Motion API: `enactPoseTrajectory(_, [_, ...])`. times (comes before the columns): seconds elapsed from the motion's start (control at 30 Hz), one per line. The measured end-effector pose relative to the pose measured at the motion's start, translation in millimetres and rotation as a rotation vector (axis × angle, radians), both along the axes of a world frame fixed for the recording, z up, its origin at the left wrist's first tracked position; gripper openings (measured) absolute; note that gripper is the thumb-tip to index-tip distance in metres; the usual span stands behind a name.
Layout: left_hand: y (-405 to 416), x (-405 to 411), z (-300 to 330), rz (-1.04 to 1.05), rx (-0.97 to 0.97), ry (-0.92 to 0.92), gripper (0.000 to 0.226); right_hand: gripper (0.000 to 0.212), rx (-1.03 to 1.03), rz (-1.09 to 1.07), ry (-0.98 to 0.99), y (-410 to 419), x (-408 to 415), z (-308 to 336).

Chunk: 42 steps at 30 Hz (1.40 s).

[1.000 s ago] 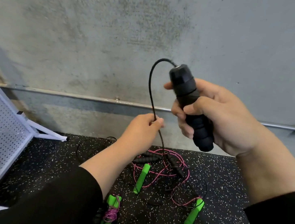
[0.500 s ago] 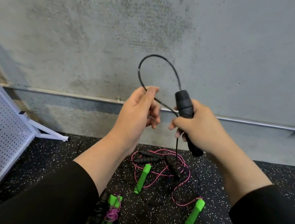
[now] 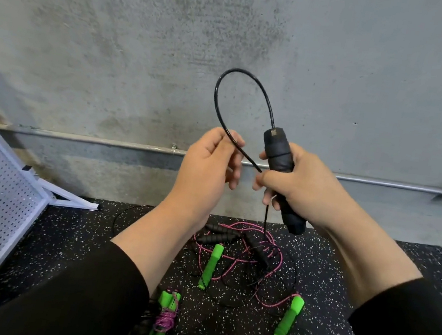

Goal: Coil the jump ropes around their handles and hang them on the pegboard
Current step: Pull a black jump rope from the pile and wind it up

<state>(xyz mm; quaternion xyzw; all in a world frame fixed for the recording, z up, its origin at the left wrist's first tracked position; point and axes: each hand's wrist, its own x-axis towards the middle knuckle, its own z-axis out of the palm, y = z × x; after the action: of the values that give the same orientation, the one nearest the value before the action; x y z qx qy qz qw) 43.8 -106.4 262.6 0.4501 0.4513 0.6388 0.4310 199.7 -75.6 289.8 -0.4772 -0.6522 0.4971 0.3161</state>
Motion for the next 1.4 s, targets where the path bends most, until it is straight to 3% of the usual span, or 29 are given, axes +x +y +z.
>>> enactPoseTrajectory(0.1, [0.3,-4.0,0.8,0.010,-0.079,-0.035,0.023,0.028,0.027,-0.073,0.048,0.2,-0.8,-1.7])
enactPoseTrajectory(0.17, [1.7,-5.2,-6.9,-0.046,-0.211,0.153,0.026,0.027,0.011,-0.117,0.176,0.2,-2.1,0.7])
enactPoseTrajectory(0.27, [-3.9,3.6,-20.4,-0.296,-0.301,0.539,0.033,0.026,-0.019,-0.110,0.338,-1.1,-3.3,7.7])
enactPoseTrajectory(0.33, [-10.6,15.1,-23.5,-0.394,-0.297,0.603,0.023,0.025,-0.046,-0.085,0.398,-3.9,-4.3,11.8])
enactPoseTrajectory(0.43, [-9.8,25.2,-25.0,-0.346,-0.290,0.630,0.029,0.026,-0.070,-0.078,0.414,-8.3,-5.0,14.9])
enactPoseTrajectory(0.57, [-0.2,18.8,-21.7,-0.165,-0.257,0.418,0.024,0.030,0.039,-0.119,0.181,-2.5,4.3,6.1])
enactPoseTrajectory(0.77, [2.6,4.8,-12.1,-0.134,-0.159,0.041,0.027,0.030,0.028,0.023,-0.278,1.3,4.8,-16.6])
enactPoseTrajectory(1.1, [0.4,3.8,-11.0,-0.168,-0.144,0.029,0.016,0.029,0.109,-0.065,-0.116,-0.4,-5.1,-1.8])
enactPoseTrajectory(1.3, [6.1,-2.5,0.4,-0.059,-0.064,-0.158,0.022,0.030,0.117,-0.096,-0.036,-1.2,-4.3,-6.6])
enactPoseTrajectory(1.37, [6.4,-5.0,-2.2,-0.062,-0.167,-0.027,0.025,0.030,0.127,-0.144,0.038,-0.9,-3.5,-6.6])
enactPoseTrajectory(1.4, [6.1,-5.7,-6.5,-0.087,-0.240,0.147,0.027,0.030,0.123,-0.160,0.088,-0.8,-3.3,-4.8])
